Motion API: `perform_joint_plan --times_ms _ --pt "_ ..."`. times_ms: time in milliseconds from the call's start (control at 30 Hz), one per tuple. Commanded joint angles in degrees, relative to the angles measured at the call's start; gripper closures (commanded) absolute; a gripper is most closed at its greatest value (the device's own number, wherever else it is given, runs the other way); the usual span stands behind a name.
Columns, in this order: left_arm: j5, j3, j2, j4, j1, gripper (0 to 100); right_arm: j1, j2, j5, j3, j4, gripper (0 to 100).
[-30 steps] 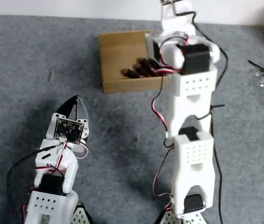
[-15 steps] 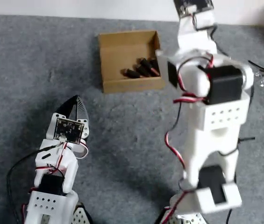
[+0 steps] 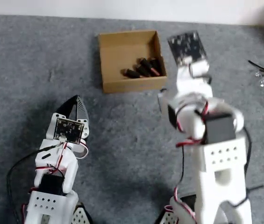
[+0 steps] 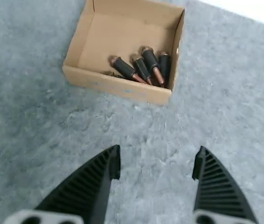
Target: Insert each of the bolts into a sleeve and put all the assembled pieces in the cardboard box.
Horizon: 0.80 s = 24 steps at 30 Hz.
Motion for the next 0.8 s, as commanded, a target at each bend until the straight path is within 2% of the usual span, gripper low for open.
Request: perform_joint_plan --times_ms 0,367,633,767 --pt "-0.53 1.54 -0.04 -0.7 0.84 99 -0.22 -9.89 -0.09 17.54 -11.03 77.1" --pt "-0.53 1.54 -0.04 -0.7 0.84 99 -0.13 -34.77 -0.09 48.48 -24.48 77.1" --pt "-0.53 1.54 -0.04 -0.7 0.84 99 0.22 -56.13 -0.09 63.25 -25.89 77.1" --pt "-0.53 1.54 -0.04 -0.7 0.84 99 5.14 -66.42 -0.18 70.9 -25.98 77.1"
